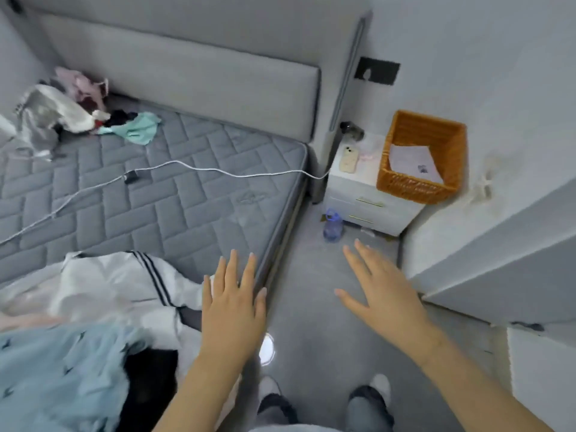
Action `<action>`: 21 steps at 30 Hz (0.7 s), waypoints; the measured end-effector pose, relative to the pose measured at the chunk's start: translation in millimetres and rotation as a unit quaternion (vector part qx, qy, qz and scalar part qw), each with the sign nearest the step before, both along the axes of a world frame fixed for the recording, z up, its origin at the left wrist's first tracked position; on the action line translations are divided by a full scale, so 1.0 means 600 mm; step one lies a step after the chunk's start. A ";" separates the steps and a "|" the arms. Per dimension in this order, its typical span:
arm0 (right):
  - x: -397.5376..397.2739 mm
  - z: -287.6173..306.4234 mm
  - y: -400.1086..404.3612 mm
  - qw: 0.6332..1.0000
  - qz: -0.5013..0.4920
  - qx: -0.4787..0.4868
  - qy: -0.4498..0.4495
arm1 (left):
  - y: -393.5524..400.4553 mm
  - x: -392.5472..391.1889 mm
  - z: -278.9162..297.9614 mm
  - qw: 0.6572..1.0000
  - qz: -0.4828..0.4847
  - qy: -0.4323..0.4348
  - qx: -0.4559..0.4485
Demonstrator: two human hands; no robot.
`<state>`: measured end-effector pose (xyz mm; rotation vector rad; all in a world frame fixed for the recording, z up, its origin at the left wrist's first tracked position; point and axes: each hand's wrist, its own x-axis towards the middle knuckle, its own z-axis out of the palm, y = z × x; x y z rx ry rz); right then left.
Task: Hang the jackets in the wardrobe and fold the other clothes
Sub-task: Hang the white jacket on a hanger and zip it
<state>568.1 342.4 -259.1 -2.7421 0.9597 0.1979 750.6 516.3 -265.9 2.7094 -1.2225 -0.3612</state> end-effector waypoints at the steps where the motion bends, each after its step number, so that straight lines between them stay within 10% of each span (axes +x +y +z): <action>1: 0.049 -0.007 0.018 1.000 0.027 0.008 0.002 | 0.035 0.031 -0.011 1.000 0.028 -0.003 0.010; 11: 0.446 -0.123 0.139 0.951 0.296 0.071 0.048 | 0.241 0.238 -0.136 0.958 0.265 0.096 0.056; 21: 0.853 -0.305 0.168 0.904 0.348 0.238 0.066 | 0.259 0.512 -0.256 0.856 0.497 0.143 -0.003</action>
